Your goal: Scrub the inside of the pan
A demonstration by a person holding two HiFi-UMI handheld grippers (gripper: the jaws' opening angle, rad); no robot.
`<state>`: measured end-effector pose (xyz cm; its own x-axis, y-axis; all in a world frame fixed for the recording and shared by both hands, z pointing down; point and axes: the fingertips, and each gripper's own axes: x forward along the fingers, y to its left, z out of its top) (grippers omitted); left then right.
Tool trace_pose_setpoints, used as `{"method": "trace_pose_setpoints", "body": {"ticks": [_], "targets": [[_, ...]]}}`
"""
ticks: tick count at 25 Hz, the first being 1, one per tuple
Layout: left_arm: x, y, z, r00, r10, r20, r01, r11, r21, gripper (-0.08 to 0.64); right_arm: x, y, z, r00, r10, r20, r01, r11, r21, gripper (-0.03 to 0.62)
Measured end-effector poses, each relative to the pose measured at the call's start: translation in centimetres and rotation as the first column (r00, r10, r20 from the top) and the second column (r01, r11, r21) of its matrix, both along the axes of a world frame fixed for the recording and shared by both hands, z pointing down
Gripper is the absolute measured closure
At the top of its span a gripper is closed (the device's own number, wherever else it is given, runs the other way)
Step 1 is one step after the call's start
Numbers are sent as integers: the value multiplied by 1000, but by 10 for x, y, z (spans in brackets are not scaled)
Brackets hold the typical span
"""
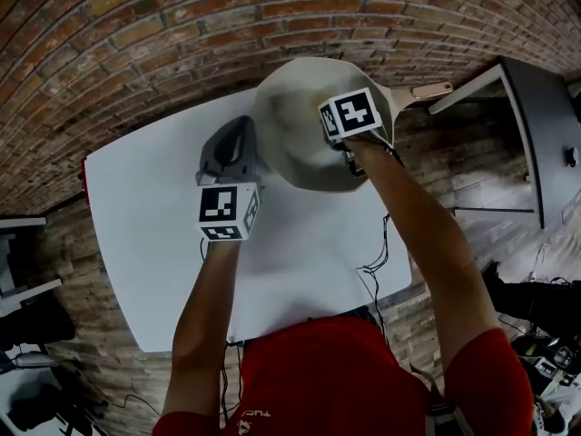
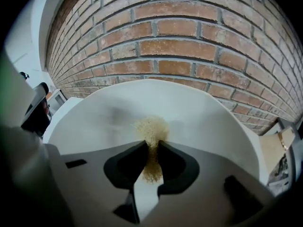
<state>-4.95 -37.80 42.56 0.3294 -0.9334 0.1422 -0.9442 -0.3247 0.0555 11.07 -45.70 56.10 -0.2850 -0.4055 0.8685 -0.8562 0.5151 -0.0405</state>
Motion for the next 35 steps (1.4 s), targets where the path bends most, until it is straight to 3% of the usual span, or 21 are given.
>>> {"method": "trace_pose_setpoints", "body": {"ticks": [3, 6, 10, 13, 25, 35], "targets": [[-2, 3, -1, 1000, -5, -1, 5, 1000, 0, 546, -7, 8, -6, 1000, -22, 15, 22, 1000, 1, 517], [-2, 6, -4, 1000, -6, 0, 6, 1000, 6, 546, -33, 26, -14, 993, -106, 45, 106, 994, -10, 517], [-1, 9, -9, 1000, -8, -6, 8, 1000, 13, 546, -73, 60, -12, 968, -242, 60, 245, 968, -58, 517], [0, 11, -14, 1000, -12, -5, 12, 1000, 21, 546, -83, 75, -3, 954, -297, 40, 300, 949, -97, 517], [-3, 21, -16, 1000, -29, 3, 29, 999, 25, 546, -11, 56, 9, 973, -212, -92, 199, 971, -130, 517], [-5, 27, -18, 999, -33, 6, 32, 999, 26, 546, 13, 49, 4, 972, -190, -136, 176, 978, -109, 517]]}}
